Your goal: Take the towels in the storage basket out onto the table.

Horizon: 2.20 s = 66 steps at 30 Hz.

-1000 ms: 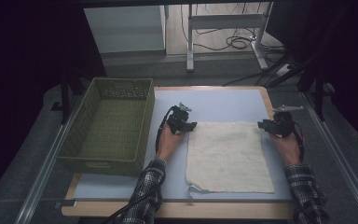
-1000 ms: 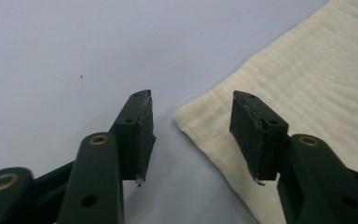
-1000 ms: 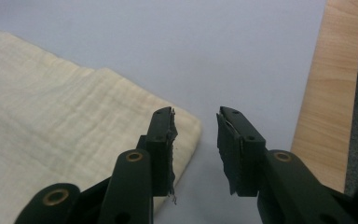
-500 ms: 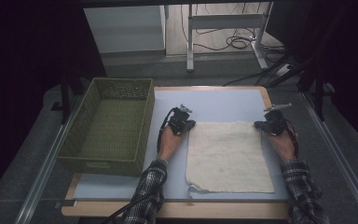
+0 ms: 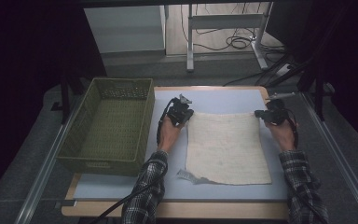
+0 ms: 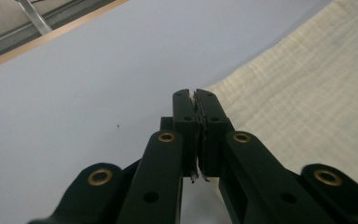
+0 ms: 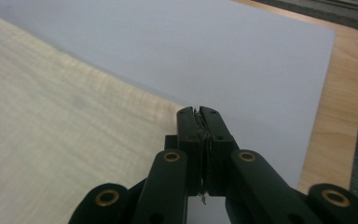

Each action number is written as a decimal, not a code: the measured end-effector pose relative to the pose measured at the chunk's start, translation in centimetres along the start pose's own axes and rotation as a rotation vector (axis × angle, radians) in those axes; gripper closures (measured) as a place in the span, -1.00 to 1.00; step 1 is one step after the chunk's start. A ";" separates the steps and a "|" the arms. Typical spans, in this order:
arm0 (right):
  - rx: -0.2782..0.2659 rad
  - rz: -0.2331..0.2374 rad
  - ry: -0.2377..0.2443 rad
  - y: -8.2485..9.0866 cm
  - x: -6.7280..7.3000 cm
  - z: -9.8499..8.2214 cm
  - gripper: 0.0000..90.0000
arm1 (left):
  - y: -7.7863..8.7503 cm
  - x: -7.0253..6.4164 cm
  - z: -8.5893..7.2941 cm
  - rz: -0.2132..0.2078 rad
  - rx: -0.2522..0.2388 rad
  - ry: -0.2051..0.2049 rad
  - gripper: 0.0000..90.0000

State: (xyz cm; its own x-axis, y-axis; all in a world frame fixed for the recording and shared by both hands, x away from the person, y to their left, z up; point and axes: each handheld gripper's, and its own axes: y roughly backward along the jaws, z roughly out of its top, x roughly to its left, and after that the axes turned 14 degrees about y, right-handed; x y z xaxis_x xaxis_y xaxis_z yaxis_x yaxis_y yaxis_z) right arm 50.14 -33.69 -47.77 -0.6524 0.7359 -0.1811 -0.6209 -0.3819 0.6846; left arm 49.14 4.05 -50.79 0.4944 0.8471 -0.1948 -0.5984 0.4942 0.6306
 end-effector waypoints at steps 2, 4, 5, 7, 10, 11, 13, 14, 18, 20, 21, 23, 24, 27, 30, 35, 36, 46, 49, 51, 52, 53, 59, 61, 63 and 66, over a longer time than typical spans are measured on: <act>-0.005 0.015 -0.002 0.3 0.2 -0.3 0.95 | 0.5 -0.1 -0.2 -0.006 -0.001 -0.002 0.96; -0.001 0.027 0.008 0.9 0.7 -0.8 0.94 | 0.9 -0.3 -0.4 -0.013 -0.005 -0.002 0.95; -0.006 0.034 0.011 1.2 0.8 -0.9 0.94 | 1.3 -0.5 -0.4 -0.017 -0.012 -0.006 0.95; -0.020 0.047 0.010 1.9 1.2 -1.3 0.94 | 1.8 -0.8 -0.5 -0.030 -0.020 -0.006 0.95; -0.030 0.066 0.021 2.8 1.8 -1.6 0.94 | 2.5 -1.6 -0.7 -0.044 -0.016 -0.027 0.95; -0.036 0.074 0.018 3.2 2.0 -1.8 0.94 | 2.8 -1.8 -0.9 -0.050 -0.015 -0.032 0.95; -0.048 0.087 0.018 3.9 2.4 -2.2 0.94 | 3.2 -2.3 -1.3 -0.064 -0.018 -0.031 0.95; -0.052 0.094 0.017 4.2 2.6 -2.4 0.94 | 3.5 -2.4 -1.6 -0.072 -0.015 -0.032 0.95; -0.066 0.114 0.024 5.3 3.7 -3.3 0.94 | 4.5 -2.9 -2.9 -0.102 -0.016 -0.024 0.95; -0.068 0.122 0.029 5.9 4.3 -3.8 0.94 | 5.1 -3.0 -3.7 -0.110 -0.023 -0.020 0.95; -0.070 0.125 0.034 6.2 4.5 -4.1 0.94 | 5.5 -3.1 -4.1 -0.116 -0.022 -0.019 0.95; -0.074 0.132 0.032 6.8 5.0 -4.6 0.94 | 6.1 -3.3 -4.8 -0.123 -0.032 -0.019 0.95; -0.076 0.136 0.033 7.2 5.3 -4.9 0.94 | 6.4 -3.4 -5.1 -0.128 -0.031 -0.021 0.94; -0.082 0.148 0.036 8.0 6.2 -5.8 0.94 | 7.3 -3.9 -6.2 -0.146 -0.033 -0.029 0.95; -0.082 0.149 0.054 8.9 7.1 -6.7 0.94 | 8.2 -4.6 -7.1 -0.149 -0.038 -0.051 0.95; -0.093 0.155 0.058 10.7 8.4 -7.9 0.94 | 9.8 -5.3 -8.3 -0.165 -0.053 -0.066 0.95; -0.097 0.156 0.062 11.1 8.7 -8.2 0.94 | 9.9 -5.4 -8.4 -0.166 -0.054 -0.069 0.95; -0.097 0.174 0.071 13.5 10.6 -10.7 0.94 | 12.7 -7.4 -11.0 -0.215 -0.061 -0.110 0.95; -0.095 0.188 0.067 13.6 11.1 -11.6 0.93 | 13.0 -7.8 -11.8 -0.211 -0.045 -0.126 0.94; -0.085 0.198 0.064 13.3 11.4 -12.2 0.93 | 13.0 -7.9 -12.5 -0.217 -0.029 -0.125 0.94; -0.078 0.205 0.062 13.1 11.6 -12.6 0.93 | 12.9 -7.9 -12.8 -0.220 -0.025 -0.125 0.94; -0.072 0.209 0.061 13.0 11.8 -12.8 0.93 | 12.9 -8.0 -13.2 -0.224 -0.015 -0.125 0.94; -0.053 0.221 0.061 13.2 12.4 -14.1 0.63 | 13.0 -8.2 -14.7 -0.252 0.014 -0.122 0.78; -0.073 0.223 0.052 13.8 12.2 -14.1 0.60 | 13.3 -8.0 -14.7 -0.245 0.006 -0.113 0.59; -0.078 0.200 0.054 14.4 11.9 -13.8 0.57 | 13.7 -7.8 -14.4 -0.241 -0.014 -0.096 0.40; -0.082 0.167 0.056 14.6 11.1 -13.1 0.54 | 14.1 -7.5 -13.6 -0.230 -0.044 -0.075 0.24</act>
State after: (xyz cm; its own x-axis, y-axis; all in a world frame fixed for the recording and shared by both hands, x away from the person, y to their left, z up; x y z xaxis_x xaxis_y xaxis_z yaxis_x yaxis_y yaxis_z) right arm 28.17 -38.46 -49.08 -0.7709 0.6273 -0.1108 -0.5341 -0.5418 0.6490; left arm 28.44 7.34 -50.64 0.6651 0.6953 -0.2722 -0.4909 0.6819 0.5423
